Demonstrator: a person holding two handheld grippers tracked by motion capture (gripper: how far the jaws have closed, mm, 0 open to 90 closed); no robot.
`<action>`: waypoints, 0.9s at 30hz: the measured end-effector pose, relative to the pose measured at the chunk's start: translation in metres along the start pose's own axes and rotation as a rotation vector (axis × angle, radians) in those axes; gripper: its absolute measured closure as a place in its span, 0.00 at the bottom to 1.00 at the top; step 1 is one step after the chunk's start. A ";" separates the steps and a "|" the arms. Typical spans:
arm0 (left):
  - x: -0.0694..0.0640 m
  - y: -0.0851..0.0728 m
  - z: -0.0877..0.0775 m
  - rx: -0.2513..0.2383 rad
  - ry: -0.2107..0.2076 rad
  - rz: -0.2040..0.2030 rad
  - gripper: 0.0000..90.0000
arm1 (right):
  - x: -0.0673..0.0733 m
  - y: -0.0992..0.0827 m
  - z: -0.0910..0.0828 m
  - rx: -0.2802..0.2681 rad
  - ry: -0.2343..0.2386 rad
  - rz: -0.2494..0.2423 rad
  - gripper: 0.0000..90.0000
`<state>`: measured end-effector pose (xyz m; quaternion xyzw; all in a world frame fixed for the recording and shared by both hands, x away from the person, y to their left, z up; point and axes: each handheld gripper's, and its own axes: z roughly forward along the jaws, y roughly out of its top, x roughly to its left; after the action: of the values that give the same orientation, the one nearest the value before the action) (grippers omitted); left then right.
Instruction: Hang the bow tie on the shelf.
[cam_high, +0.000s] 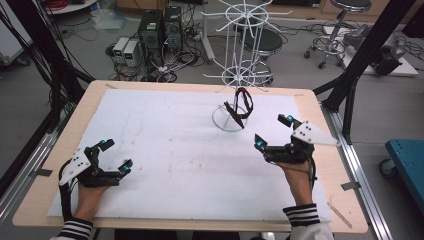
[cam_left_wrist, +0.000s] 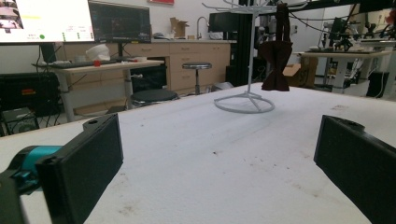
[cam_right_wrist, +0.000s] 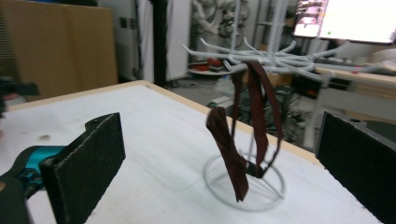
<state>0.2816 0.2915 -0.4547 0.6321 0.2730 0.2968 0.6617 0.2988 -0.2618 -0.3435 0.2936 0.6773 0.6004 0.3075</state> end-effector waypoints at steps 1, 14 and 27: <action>0.000 0.000 0.000 -0.001 0.000 0.001 0.02 | 0.001 -0.006 -0.002 -0.011 -0.005 0.008 0.01; 0.000 0.000 -0.001 -0.013 0.002 -0.003 0.02 | -0.001 -0.075 -0.024 -0.039 -0.117 0.043 0.01; -0.001 -0.001 -0.002 -0.021 0.000 0.005 0.02 | -0.002 -0.111 -0.032 -0.024 -0.190 0.047 0.01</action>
<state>0.2798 0.2926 -0.4554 0.6259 0.2682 0.3013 0.6674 0.2723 -0.2953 -0.4506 0.3614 0.6309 0.5848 0.3597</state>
